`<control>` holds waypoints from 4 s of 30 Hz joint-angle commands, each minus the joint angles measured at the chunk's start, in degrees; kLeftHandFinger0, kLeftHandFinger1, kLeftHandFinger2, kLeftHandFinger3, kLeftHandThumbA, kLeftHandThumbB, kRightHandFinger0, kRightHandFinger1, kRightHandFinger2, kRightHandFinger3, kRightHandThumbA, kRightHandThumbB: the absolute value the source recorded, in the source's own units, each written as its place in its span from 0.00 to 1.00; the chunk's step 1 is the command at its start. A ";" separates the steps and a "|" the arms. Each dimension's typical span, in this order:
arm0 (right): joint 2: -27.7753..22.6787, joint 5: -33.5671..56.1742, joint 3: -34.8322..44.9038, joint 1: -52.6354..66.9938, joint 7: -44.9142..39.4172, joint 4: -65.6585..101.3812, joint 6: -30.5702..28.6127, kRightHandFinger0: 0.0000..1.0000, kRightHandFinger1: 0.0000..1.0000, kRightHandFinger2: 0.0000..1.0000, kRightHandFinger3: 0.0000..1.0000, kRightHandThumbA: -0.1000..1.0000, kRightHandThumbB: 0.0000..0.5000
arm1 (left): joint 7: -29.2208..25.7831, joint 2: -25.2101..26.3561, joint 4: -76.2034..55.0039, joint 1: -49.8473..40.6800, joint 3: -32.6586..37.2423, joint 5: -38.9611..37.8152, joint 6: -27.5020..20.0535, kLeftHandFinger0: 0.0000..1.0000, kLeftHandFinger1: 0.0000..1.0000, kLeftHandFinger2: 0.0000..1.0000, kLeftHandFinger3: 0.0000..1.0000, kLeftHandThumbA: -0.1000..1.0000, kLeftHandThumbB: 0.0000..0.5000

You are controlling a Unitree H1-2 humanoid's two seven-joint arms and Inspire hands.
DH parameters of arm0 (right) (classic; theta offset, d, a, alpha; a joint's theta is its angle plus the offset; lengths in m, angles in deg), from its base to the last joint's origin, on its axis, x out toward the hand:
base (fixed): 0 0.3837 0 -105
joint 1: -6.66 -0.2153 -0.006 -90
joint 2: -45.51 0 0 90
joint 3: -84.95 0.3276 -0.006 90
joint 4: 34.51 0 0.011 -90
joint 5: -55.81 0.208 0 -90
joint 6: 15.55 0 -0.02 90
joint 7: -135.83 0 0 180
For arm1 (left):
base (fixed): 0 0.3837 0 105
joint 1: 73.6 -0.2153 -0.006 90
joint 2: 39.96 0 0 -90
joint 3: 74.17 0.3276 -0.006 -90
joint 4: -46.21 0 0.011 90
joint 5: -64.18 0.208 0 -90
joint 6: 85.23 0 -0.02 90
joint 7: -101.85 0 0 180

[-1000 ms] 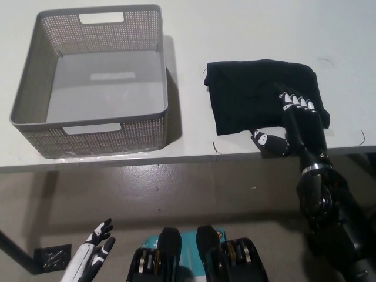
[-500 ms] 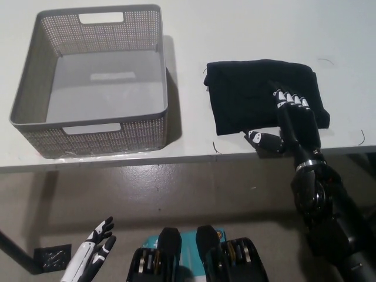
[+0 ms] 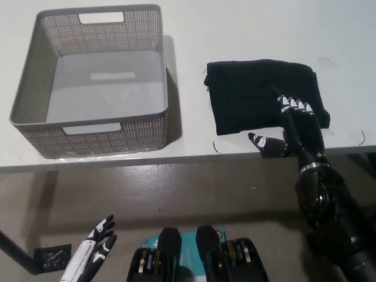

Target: Use the right hand to pick up a t shirt on the right hand side and place it into a contianer on the left side

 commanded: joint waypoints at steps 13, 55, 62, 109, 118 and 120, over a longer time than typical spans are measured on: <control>-4.70 -1.60 -2.78 -3.93 1.78 -3.17 -3.43 1.00 1.00 1.00 1.00 0.71 1.00 | 0.74 1.01 -1.63 0.48 -0.98 -1.24 -0.75 0.82 0.92 1.00 1.00 1.00 0.95; 1.56 11.43 5.66 -9.45 19.12 -19.63 -28.93 0.52 0.53 0.63 0.74 0.00 0.43 | 3.46 0.55 -3.25 1.65 -1.28 -3.82 1.04 0.80 0.89 1.00 1.00 1.00 1.00; 1.76 10.57 4.87 -9.79 21.76 -19.36 -28.93 0.49 0.53 0.65 0.73 0.00 0.44 | 3.73 0.54 -3.90 1.63 -1.27 -3.74 1.65 0.80 0.88 1.00 1.00 1.00 0.98; 13.53 9.56 0.30 -37.18 19.02 -19.85 -25.74 0.27 0.30 0.51 0.75 0.00 0.40 | 3.87 -0.50 -3.18 1.93 3.44 1.47 2.47 0.75 0.85 1.00 1.00 1.00 0.81; 18.36 10.60 0.33 -39.85 18.40 -22.00 -22.04 0.19 0.26 0.49 0.77 0.00 0.38 | 5.12 -0.53 -1.96 3.48 5.61 1.60 1.95 0.75 0.86 1.00 1.00 1.00 0.93; 19.78 11.23 0.26 -41.10 17.95 -24.49 -22.79 0.37 0.41 0.63 0.80 0.00 0.34 | 5.37 -1.11 -1.47 3.80 6.20 1.18 1.41 0.74 0.84 1.00 1.00 1.00 0.88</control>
